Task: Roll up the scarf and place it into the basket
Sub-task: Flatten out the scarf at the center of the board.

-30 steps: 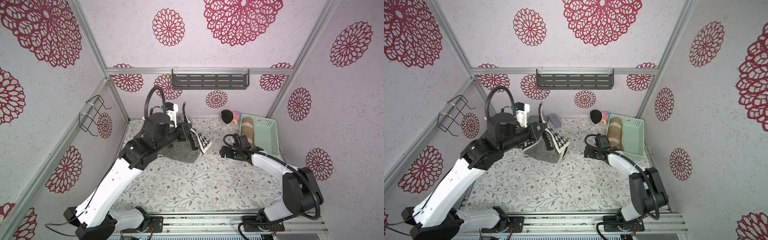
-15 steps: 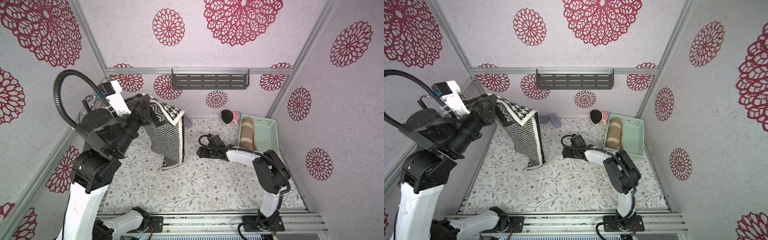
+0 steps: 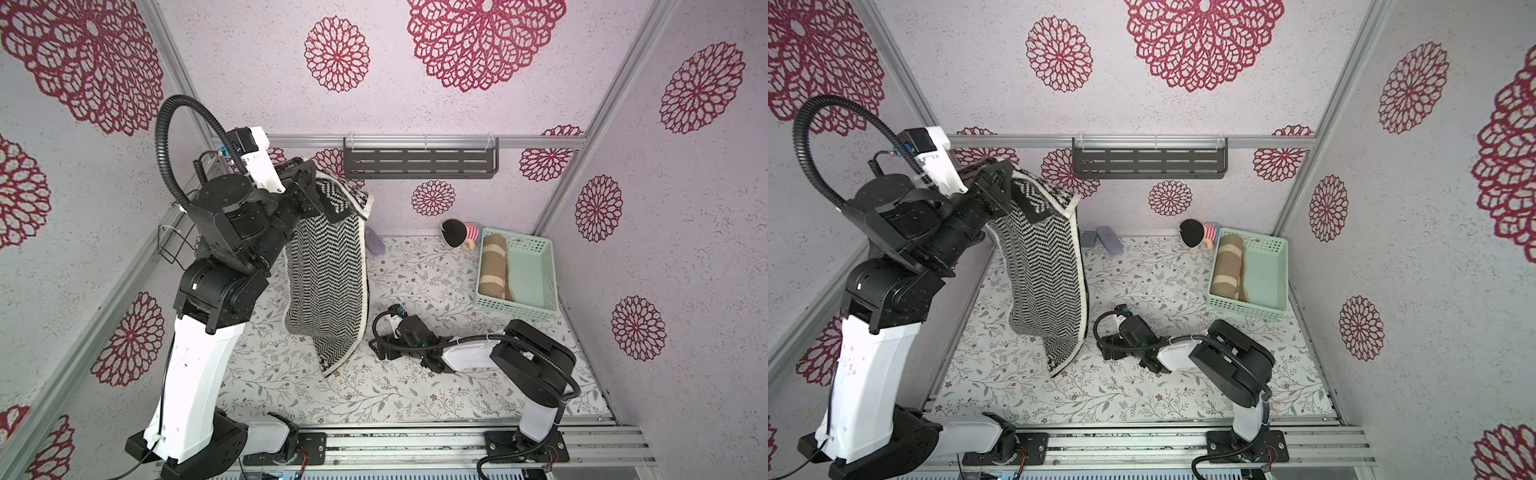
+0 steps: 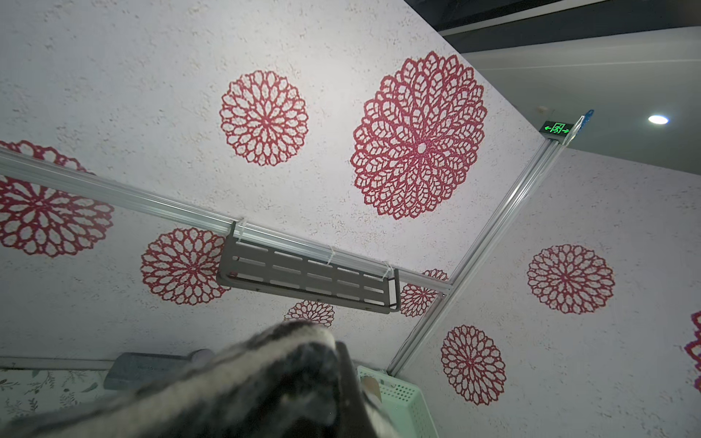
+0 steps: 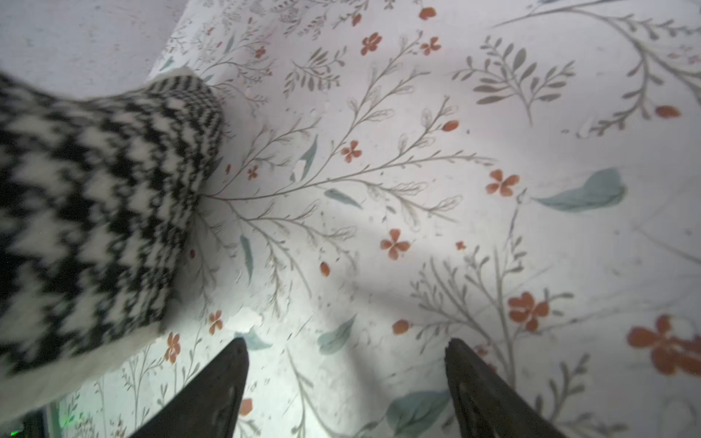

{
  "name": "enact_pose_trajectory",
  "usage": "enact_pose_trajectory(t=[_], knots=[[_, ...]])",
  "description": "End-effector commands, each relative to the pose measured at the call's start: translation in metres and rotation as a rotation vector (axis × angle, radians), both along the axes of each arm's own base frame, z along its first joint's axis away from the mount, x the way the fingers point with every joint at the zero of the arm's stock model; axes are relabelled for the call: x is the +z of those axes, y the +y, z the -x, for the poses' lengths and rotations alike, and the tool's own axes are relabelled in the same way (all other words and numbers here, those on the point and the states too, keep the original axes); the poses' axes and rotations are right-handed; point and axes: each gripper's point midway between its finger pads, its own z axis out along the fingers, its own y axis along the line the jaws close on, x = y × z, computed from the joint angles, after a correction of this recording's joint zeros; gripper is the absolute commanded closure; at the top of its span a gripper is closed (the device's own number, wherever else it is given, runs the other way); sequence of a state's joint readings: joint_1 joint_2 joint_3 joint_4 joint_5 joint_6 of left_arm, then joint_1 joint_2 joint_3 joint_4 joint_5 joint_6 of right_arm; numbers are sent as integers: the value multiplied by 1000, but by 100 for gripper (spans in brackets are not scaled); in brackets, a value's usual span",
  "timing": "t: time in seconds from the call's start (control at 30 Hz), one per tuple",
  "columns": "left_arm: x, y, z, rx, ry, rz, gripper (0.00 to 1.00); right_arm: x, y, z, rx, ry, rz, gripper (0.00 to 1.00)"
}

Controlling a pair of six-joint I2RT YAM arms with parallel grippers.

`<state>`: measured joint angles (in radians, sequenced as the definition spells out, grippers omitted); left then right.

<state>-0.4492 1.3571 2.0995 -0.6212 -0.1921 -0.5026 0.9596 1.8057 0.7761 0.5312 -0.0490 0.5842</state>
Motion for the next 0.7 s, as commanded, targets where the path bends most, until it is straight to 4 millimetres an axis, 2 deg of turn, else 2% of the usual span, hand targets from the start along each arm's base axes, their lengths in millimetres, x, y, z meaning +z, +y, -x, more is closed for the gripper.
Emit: enact_pose_trajectory(t=[0.0,0.07,0.17,0.33,0.53,0.67], knots=[[24,9,11,14,-81,-12,100,48,15,6,21,-158,-135,17],[27,11,12,24,-90,-16,100,50,22,16,64,-172,-162,16],[31,14,12,35,-101,-22,100,50,33,18,84,-173,-188,15],[32,18,15,44,-109,-27,100,39,49,-3,39,-177,-174,13],[34,24,18,59,-116,-35,100,25,43,-35,-52,-153,-170,12],[32,25,17,57,-112,-41,100,17,46,-47,-49,-115,-210,13]])
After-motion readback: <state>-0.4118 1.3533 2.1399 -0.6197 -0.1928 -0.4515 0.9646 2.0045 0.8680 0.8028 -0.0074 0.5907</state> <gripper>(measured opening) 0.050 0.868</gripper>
